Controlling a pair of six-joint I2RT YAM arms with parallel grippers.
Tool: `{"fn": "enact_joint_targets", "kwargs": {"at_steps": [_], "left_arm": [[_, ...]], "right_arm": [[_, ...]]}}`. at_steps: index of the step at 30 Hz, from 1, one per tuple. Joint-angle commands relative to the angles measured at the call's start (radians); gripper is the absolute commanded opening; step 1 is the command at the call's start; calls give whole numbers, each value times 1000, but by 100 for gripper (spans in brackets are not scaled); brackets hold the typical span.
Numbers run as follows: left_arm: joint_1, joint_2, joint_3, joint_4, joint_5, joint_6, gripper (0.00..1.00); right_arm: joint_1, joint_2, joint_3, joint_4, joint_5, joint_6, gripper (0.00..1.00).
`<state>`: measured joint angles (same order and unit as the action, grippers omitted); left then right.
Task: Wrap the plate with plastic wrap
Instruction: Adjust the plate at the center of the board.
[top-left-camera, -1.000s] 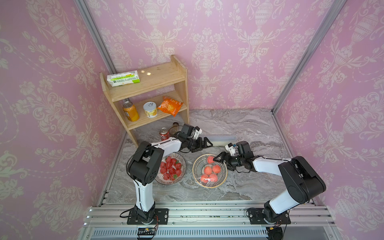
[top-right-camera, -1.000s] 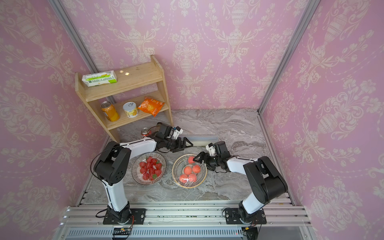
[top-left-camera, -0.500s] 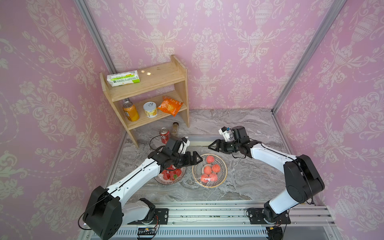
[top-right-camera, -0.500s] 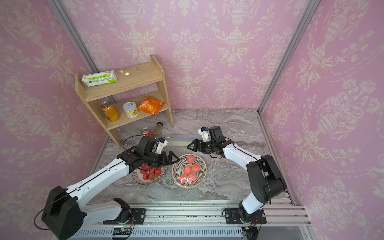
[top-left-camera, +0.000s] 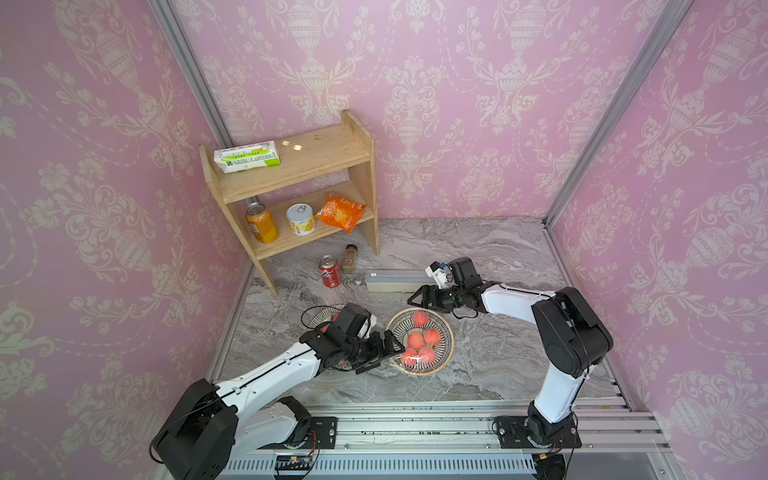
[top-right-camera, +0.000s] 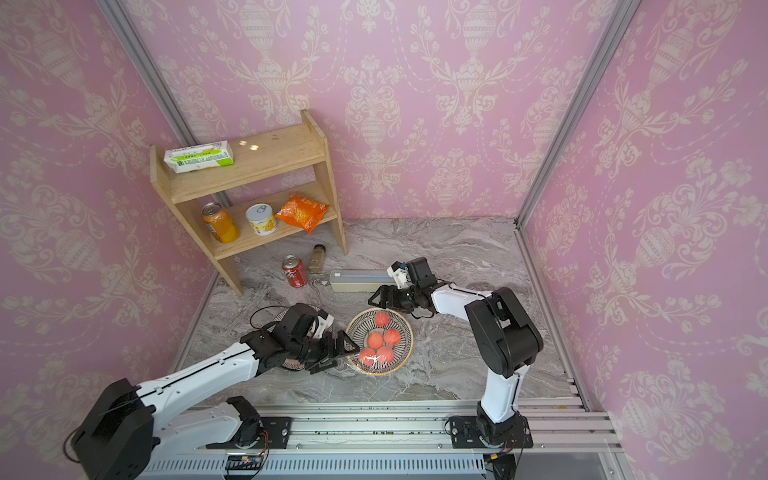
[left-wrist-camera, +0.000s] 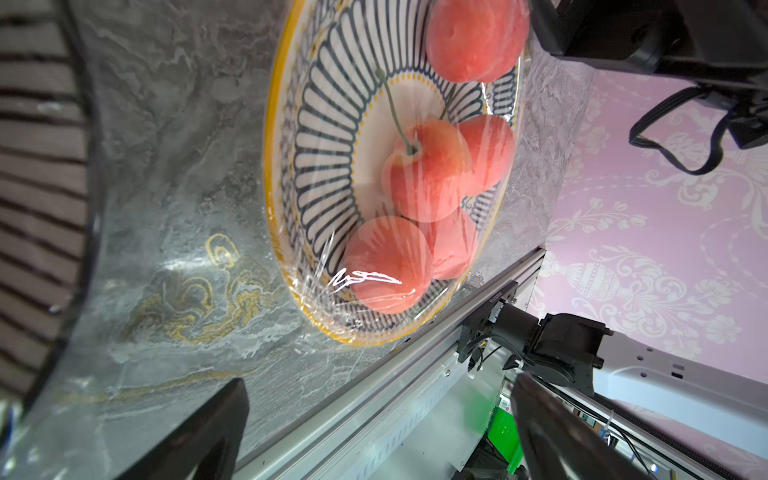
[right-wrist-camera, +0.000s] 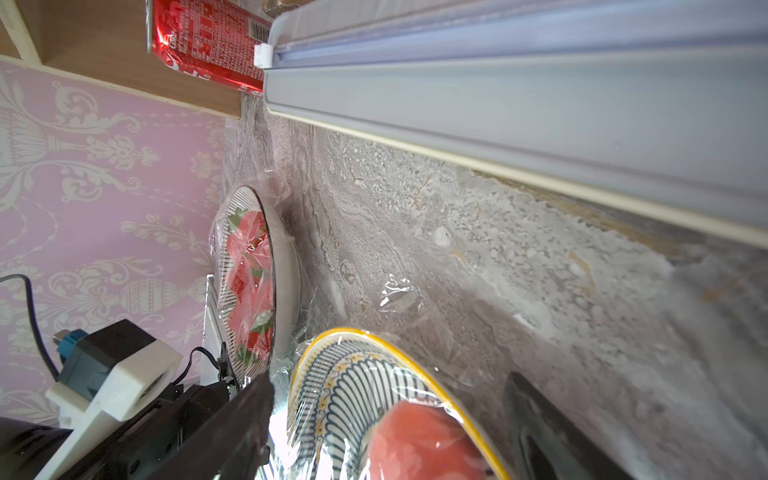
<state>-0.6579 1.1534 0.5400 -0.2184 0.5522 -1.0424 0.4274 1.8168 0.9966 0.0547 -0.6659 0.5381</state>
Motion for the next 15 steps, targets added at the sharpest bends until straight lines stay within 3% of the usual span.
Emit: {"fn": "enact_joint_targets", "kwargs": {"at_steps": [1,8,15], "left_arm": [[-18,56,-20,161,42,-81,99],[-37,163,-6,229,19,-81,99],[-28,224,82,145,-25,19,99]], "right_arm": [[5,4,-32,22,-31,-7,87],[7,-16,-108,63,-88,46,86],[-55,-182,-111,-134,98,-54,90]]}}
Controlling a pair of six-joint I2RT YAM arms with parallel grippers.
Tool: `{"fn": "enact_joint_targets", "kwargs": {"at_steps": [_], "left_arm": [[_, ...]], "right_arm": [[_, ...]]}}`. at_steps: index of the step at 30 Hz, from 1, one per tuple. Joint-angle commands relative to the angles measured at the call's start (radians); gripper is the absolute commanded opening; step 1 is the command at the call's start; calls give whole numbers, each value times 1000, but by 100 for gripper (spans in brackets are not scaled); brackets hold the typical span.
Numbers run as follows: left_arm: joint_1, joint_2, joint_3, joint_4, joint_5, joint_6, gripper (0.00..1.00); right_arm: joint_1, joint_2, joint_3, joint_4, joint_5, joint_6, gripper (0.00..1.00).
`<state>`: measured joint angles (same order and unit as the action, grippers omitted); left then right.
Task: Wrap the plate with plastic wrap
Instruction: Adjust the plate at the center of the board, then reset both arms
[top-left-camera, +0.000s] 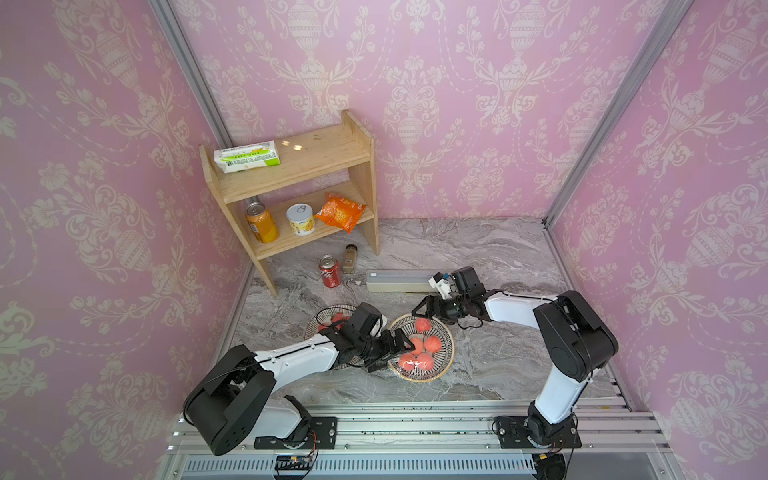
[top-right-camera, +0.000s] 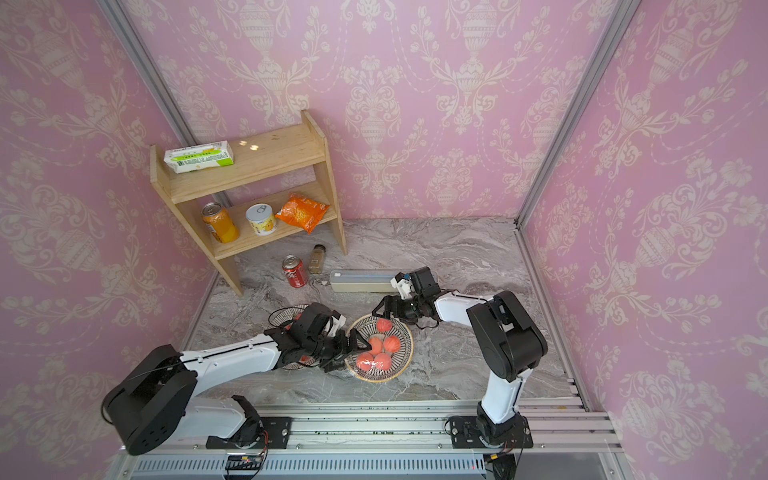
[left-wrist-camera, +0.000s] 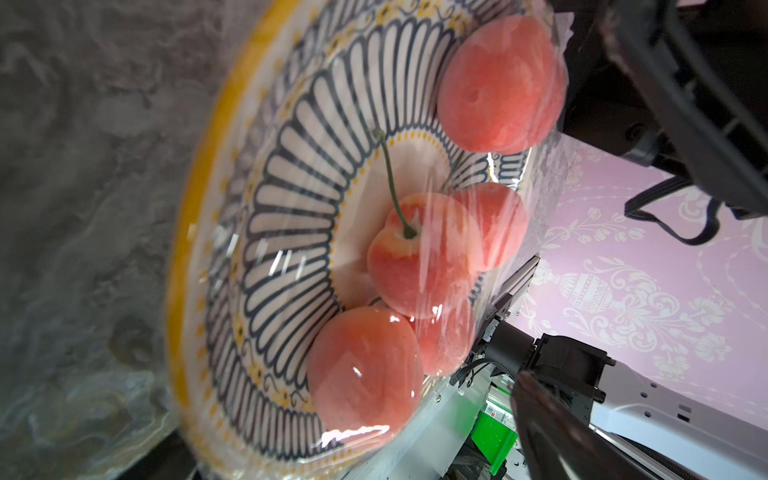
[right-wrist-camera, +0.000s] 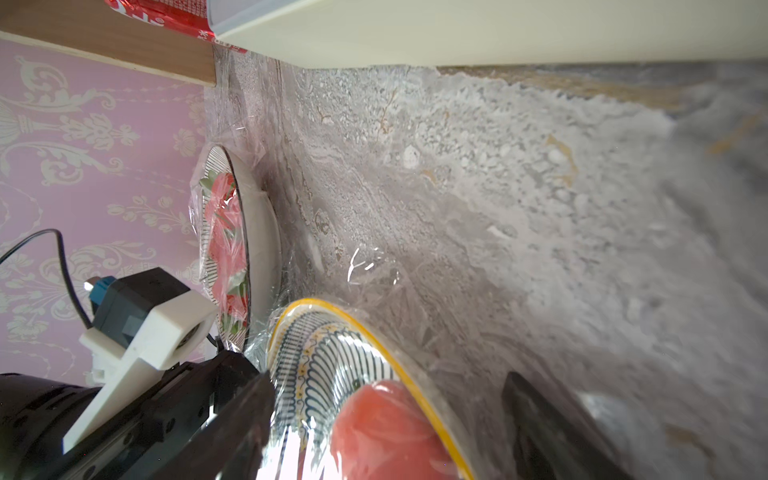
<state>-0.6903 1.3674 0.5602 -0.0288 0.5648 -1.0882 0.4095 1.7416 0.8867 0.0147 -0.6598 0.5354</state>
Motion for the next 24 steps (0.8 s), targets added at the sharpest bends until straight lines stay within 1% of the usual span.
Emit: {"fn": "enact_joint_targets", "kwargs": {"at_steps": [1,3,5,6,9,11,13,15,17,19,22,24], "left_arm": [[11,5,84,-103,-81,97,99],[11,-46,109,-215,-221,145,99],[15,-117,110,-279,-349,168,99],[16,-146,111,-304,-392,178,99],[31,-223,141,-396,-501,252,99],[60,-268,197,-475,-570,337,99],[110,-314,240,-519,-627,429,99],[182,-362,267,-531,-684,524,99],[271,-403,277,-510,-748,636,99],[336,-436,253,-438,-816,748,99],[423,-457,180,-266,-905,873,99],[488,-446,139,-206,-922,891,99]], "right_arm": [[-59,-152,1,-145,142,-63,91],[-100,-245,-1,-227,243,-86,95],[-137,-348,-8,-299,334,-104,98],[-151,-390,-7,-331,376,-113,100],[-187,-498,14,-439,492,-155,100],[-222,-557,30,-503,586,-183,100],[-270,-618,11,-508,649,-193,100],[-331,-672,-29,-481,690,-196,100],[-396,-706,-92,-416,712,-210,100],[-434,-706,-173,-292,687,-257,100],[-440,-662,-266,-108,710,-316,100],[-442,-610,-280,-43,720,-316,100]]}}
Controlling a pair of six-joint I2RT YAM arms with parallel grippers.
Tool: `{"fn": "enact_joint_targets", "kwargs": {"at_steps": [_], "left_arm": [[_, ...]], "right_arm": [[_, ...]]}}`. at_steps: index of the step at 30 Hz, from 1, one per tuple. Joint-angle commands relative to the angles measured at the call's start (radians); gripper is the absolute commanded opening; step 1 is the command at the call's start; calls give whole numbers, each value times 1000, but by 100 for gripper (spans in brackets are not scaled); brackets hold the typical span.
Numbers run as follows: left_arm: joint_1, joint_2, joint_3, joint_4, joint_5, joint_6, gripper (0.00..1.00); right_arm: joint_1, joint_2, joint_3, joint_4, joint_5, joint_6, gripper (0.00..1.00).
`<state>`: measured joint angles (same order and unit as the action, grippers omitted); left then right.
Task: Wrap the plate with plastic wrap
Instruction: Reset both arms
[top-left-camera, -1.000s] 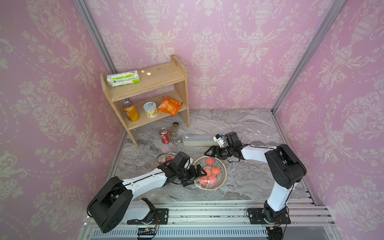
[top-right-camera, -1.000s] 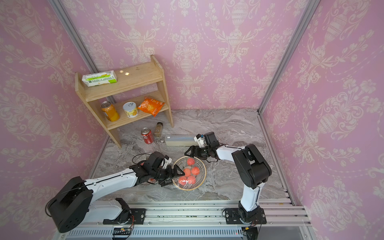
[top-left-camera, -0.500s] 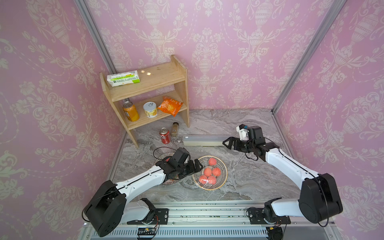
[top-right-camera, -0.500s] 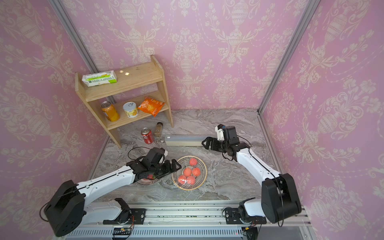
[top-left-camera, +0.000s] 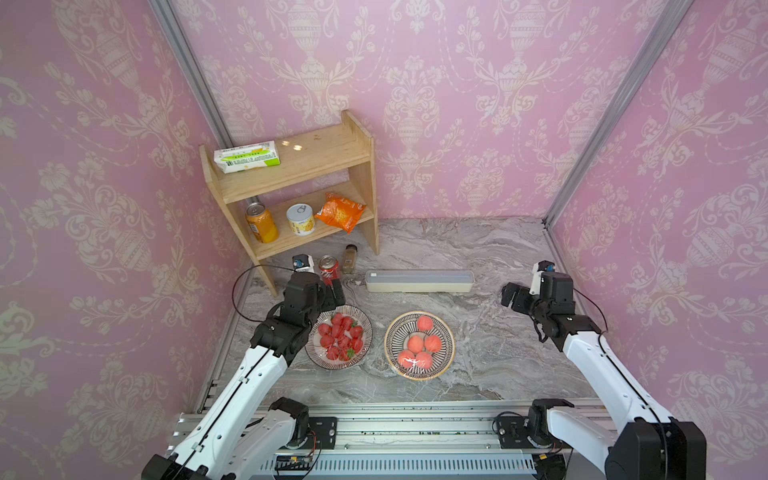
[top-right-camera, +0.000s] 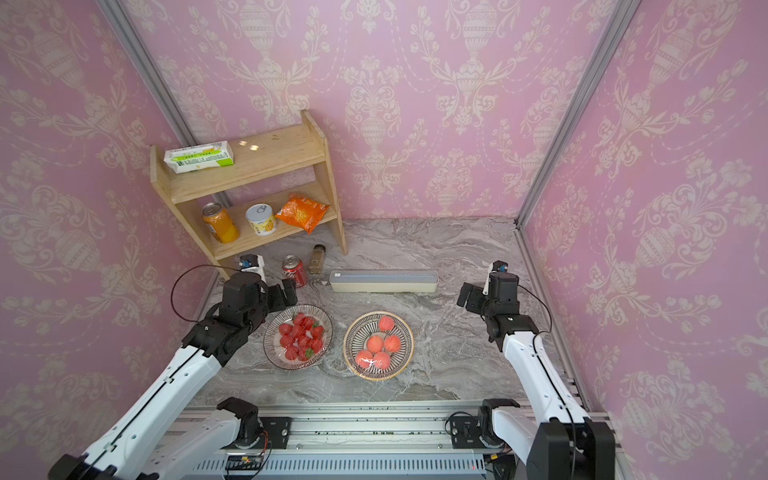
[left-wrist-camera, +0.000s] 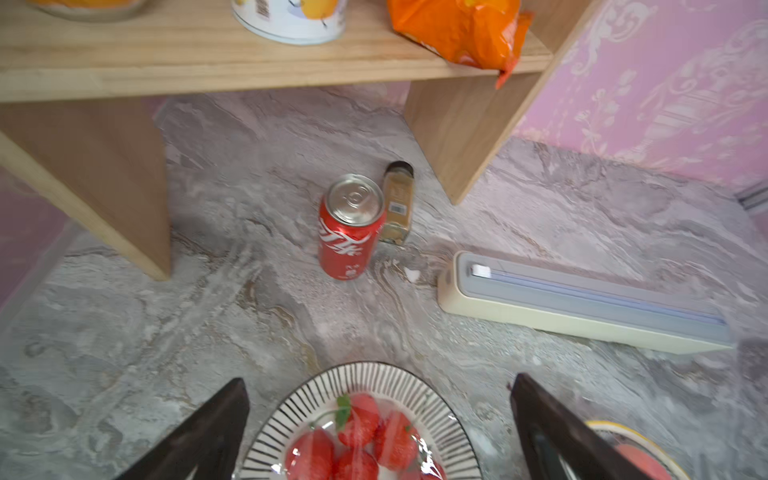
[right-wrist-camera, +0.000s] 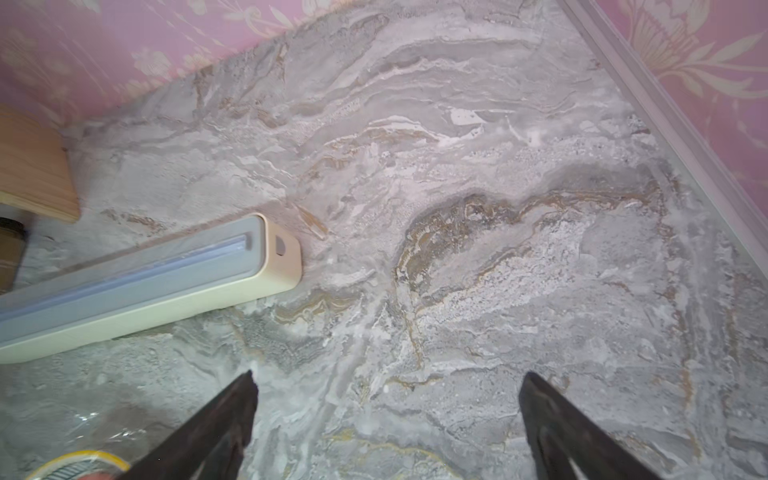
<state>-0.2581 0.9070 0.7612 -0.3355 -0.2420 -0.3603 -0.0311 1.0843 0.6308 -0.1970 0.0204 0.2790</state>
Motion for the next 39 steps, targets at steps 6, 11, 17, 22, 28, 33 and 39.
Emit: {"fn": "enact_joint_targets", "kwargs": {"at_steps": [6,11,17,22,28,33,39], "left_arm": [[186,19,-217,353,-128,235,99],[272,53,-286,429,-81,230,99],[364,92,-376,559,-16,226,99],[394,180,-435,752,26,241,99],[396,374,-484,1066,176,238,99],[407,522,-469,1256,254,234,99],[411,668,-435,1360,427,258,99]], "right_arm": [[-1,140,-106,451,53,-73,100],[5,223,-142,646,40,-130,100],[5,356,-179,859,-2,-191,100],[31,412,-237,1006,-4,-223,100],[37,408,-247,1011,47,-210,100],[45,412,-245,1011,57,-219,100],[58,413,-240,1003,72,-230,100]]}}
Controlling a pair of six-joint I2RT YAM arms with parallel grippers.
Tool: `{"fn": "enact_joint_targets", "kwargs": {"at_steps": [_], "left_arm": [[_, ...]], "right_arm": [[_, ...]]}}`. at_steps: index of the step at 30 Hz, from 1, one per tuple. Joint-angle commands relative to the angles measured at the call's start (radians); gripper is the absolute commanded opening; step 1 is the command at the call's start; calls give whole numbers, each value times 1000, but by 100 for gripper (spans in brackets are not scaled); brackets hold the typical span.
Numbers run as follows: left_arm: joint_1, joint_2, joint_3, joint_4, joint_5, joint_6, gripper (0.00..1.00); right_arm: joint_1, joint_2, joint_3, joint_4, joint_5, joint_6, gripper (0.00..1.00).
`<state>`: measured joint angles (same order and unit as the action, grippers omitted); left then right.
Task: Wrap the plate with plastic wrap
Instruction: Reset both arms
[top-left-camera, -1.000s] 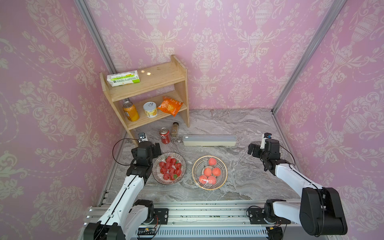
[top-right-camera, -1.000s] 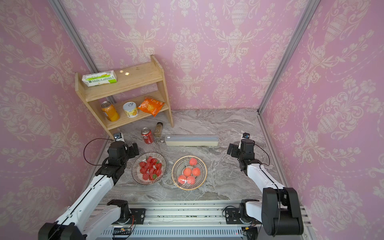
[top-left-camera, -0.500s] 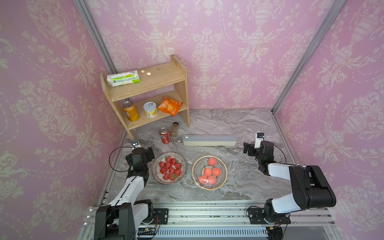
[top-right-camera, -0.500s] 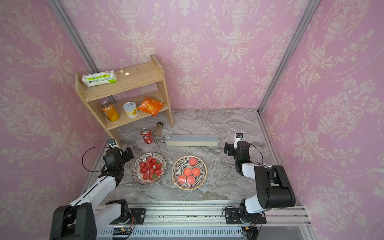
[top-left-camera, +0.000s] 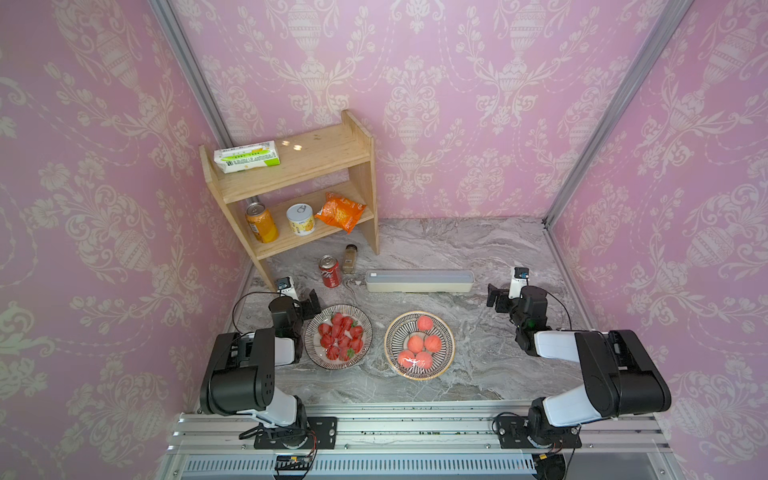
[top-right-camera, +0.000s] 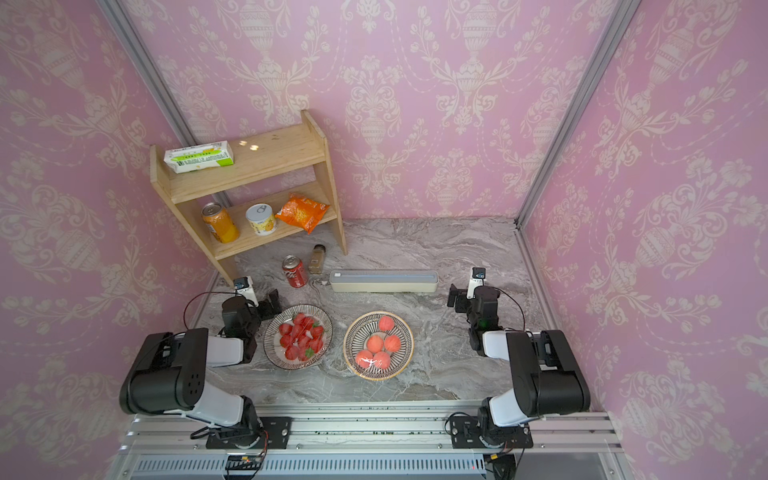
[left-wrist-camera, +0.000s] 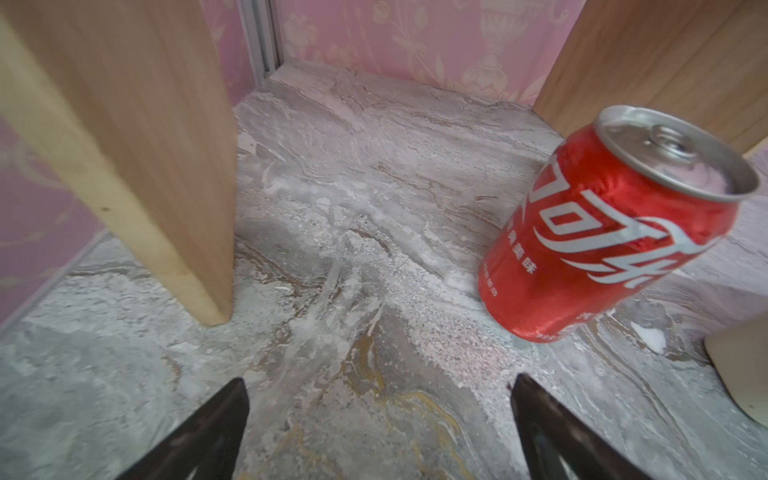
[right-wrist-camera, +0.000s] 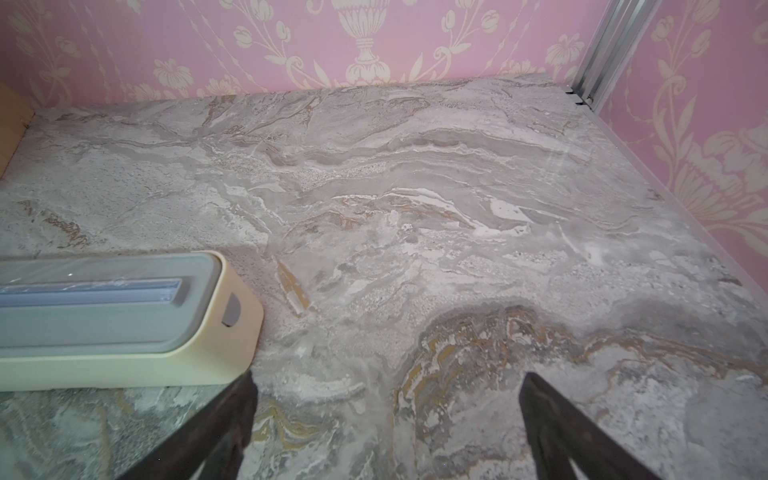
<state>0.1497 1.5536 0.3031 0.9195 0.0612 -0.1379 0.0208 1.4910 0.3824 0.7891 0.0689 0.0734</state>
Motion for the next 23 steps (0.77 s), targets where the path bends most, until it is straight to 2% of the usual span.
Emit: {"fn": "enact_joint_targets", "kwargs": {"at_steps": [1,3,7,9,11,13,15,17,23], "left_arm": [[3,32,28,110,129,35,99],[-5,32,56,50,116,45,99],[-51,35,116,-66,27,80,99],[-56,39,82,-33,18,84,99],[-50,102,-1,227,2,65,99],[-39,80,-27,231,-49,30,99],[-39,100,-10,239,-33,35,99],[-39,76,22,137,-19,41,99],[-39,88,11,177,-20,41,99]], "right_arm": [[7,3,9,14,20,-28,100],[5,4,29,-24,-41,-47,100],[2,3,31,-24,-50,-47,100],[3,4,32,-25,-50,-47,100],[3,4,31,-24,-51,-47,100],[2,4,32,-25,-51,-47,100],[2,4,31,-25,-51,-48,100],[3,5,33,-25,-52,-47,100],[1,4,32,-26,-54,-47,100]]}}
